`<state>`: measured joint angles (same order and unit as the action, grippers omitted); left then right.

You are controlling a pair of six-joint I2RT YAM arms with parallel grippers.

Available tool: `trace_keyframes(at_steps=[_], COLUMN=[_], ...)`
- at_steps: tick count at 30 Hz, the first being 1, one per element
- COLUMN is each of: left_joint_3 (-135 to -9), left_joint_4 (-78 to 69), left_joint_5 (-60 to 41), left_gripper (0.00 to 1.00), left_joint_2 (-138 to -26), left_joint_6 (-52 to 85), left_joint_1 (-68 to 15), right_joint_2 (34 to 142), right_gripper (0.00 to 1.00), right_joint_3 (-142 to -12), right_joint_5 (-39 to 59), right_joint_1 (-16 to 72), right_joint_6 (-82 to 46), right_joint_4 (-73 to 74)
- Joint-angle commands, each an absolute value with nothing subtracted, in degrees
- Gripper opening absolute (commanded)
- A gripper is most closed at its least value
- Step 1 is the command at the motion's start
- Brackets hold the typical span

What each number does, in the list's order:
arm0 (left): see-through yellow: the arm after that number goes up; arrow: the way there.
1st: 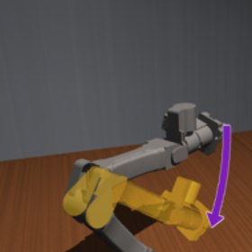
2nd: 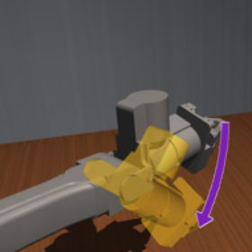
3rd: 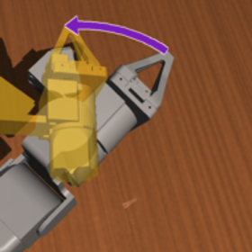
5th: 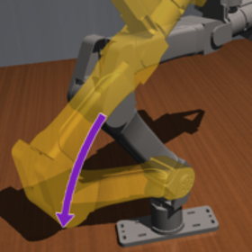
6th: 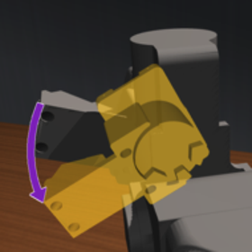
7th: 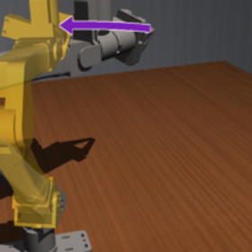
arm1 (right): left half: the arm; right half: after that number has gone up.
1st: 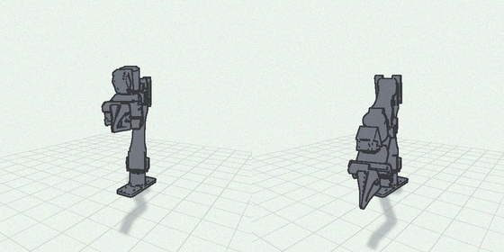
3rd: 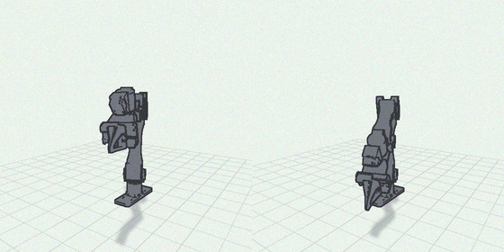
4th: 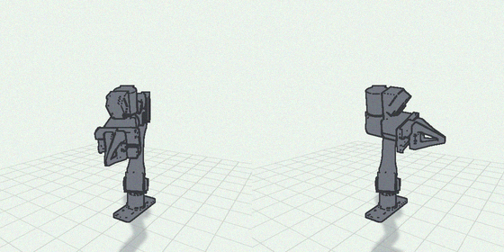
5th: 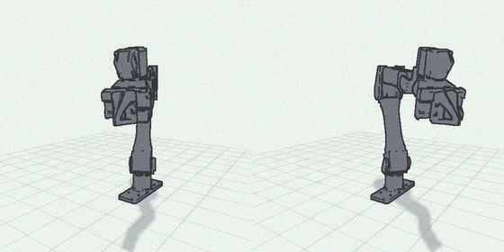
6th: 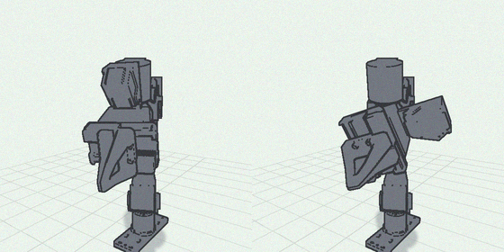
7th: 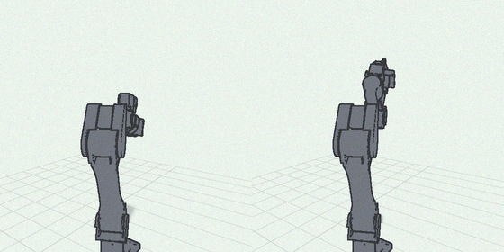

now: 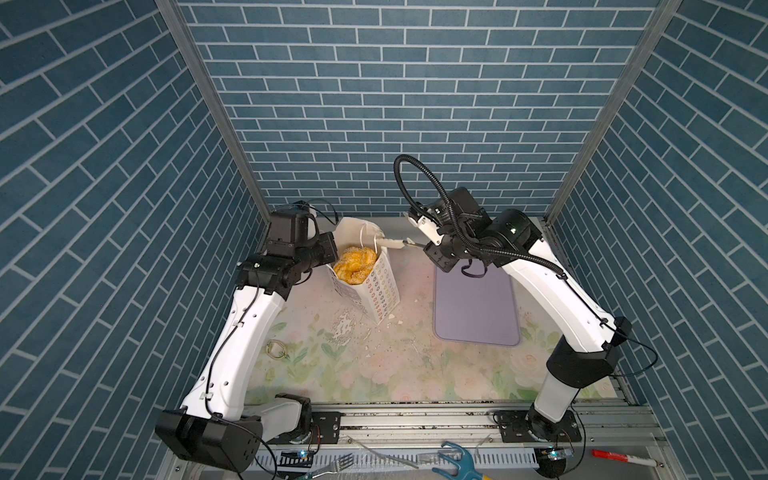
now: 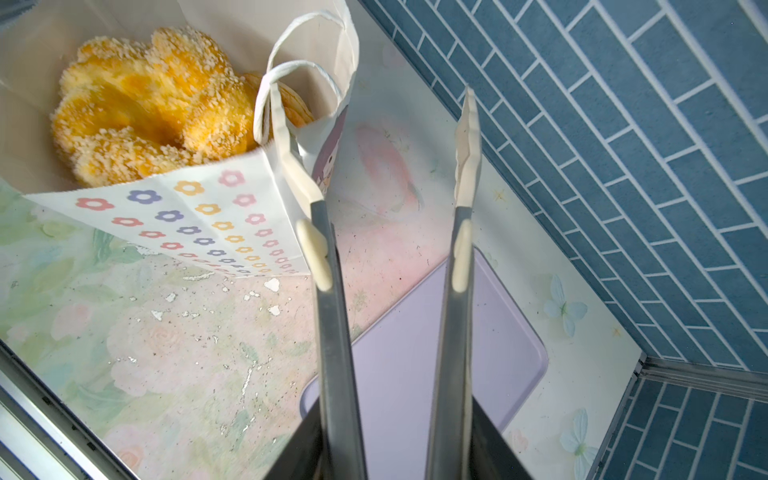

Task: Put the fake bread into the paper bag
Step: 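Swing the empty tongs back away from the bag, right gripper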

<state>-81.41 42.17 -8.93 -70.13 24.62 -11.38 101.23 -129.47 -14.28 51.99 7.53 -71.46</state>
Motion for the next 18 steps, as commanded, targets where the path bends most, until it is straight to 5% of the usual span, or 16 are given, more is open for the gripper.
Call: trace_keyframes(at_steps=[1,18], left_joint_3=[-82.6,-83.5], left_joint_4=[42.5,43.3], left_joint_5=[-9.1,-8.3], left_gripper=[0.0,0.0], left_joint_2=[-70.0,-69.6], left_joint_6=[24.3,23.7], left_joint_1=[-11.4,-11.3], right_joint_2=[98.9,94.5], right_gripper=[0.48,0.49], right_joint_3=[-128.6,-121.8], right_joint_5=[-14.0,-12.2], right_joint_1=[52.3,47.9], right_joint_6=[6.7,-1.7], right_joint_4=[-63.6,-50.7])
